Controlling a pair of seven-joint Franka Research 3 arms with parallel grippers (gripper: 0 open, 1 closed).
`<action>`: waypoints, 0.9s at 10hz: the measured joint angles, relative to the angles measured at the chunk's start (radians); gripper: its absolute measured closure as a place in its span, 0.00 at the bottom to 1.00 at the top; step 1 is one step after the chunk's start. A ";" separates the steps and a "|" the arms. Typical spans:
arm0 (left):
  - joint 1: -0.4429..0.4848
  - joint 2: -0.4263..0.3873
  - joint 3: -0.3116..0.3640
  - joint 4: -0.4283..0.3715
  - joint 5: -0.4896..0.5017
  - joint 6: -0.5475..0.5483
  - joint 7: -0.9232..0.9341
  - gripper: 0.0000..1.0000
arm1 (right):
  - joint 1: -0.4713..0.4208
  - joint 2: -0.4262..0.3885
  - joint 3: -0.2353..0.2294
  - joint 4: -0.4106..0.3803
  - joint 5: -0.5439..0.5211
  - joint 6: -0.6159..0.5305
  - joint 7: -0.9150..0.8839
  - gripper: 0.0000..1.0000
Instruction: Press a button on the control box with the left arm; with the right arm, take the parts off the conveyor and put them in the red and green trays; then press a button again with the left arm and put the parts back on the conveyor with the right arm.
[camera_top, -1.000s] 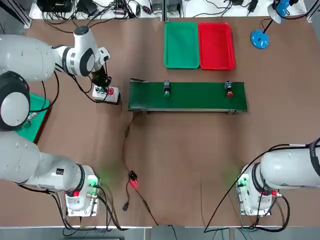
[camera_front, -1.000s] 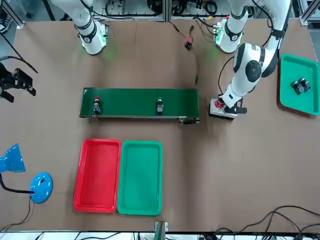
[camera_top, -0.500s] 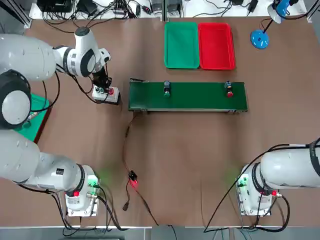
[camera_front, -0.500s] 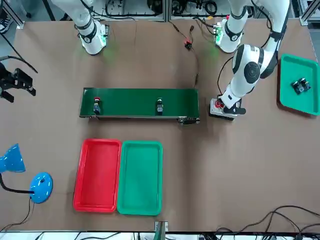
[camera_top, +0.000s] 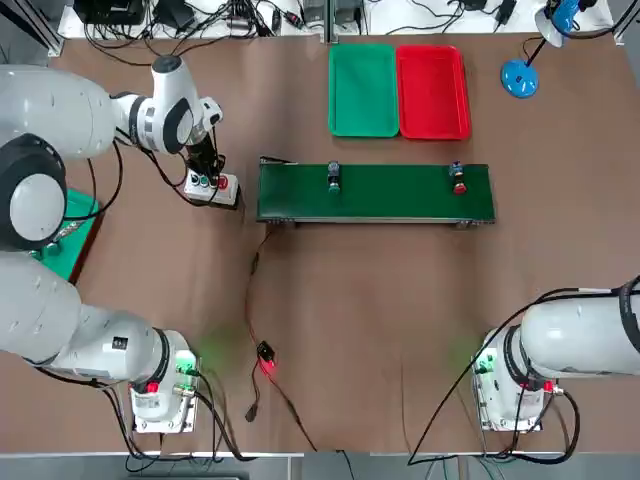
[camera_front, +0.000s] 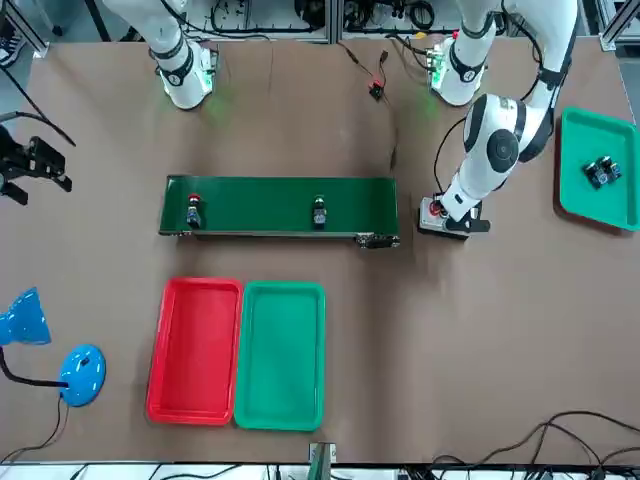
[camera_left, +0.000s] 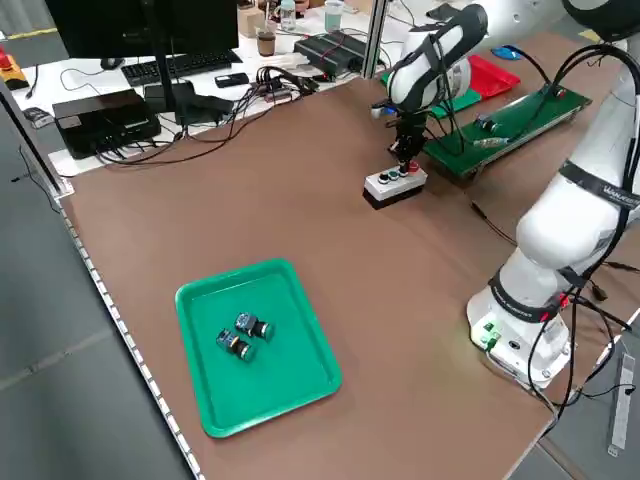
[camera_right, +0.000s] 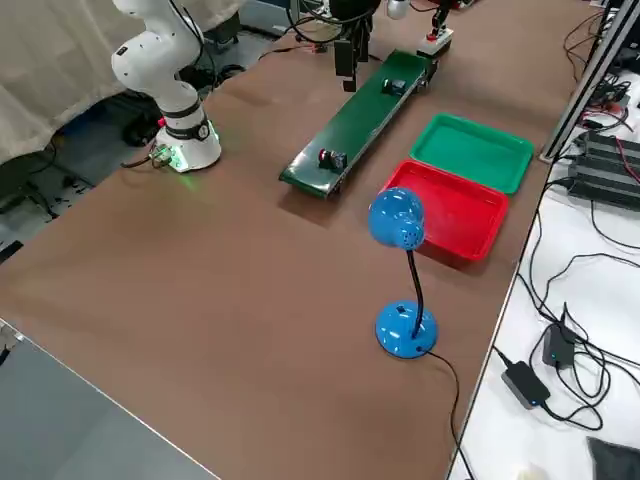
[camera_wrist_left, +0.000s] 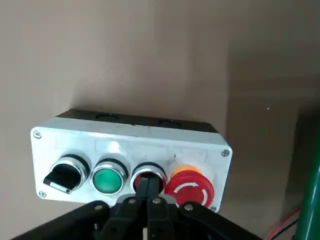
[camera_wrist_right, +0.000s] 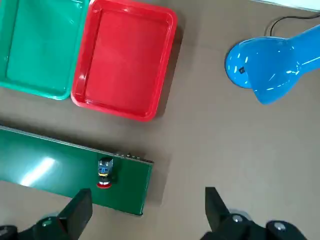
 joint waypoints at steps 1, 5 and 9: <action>0.000 0.000 0.000 0.000 0.000 0.000 0.000 0.99 | 0.000 0.000 0.000 0.000 0.000 0.000 0.000 0.00; 0.001 -0.007 0.000 0.009 0.000 -0.011 0.000 0.99 | 0.000 0.000 0.000 0.000 0.000 0.000 0.000 0.00; 0.006 -0.068 0.010 0.199 0.000 -0.207 0.000 0.77 | 0.000 0.000 0.000 0.000 0.000 0.000 0.000 0.00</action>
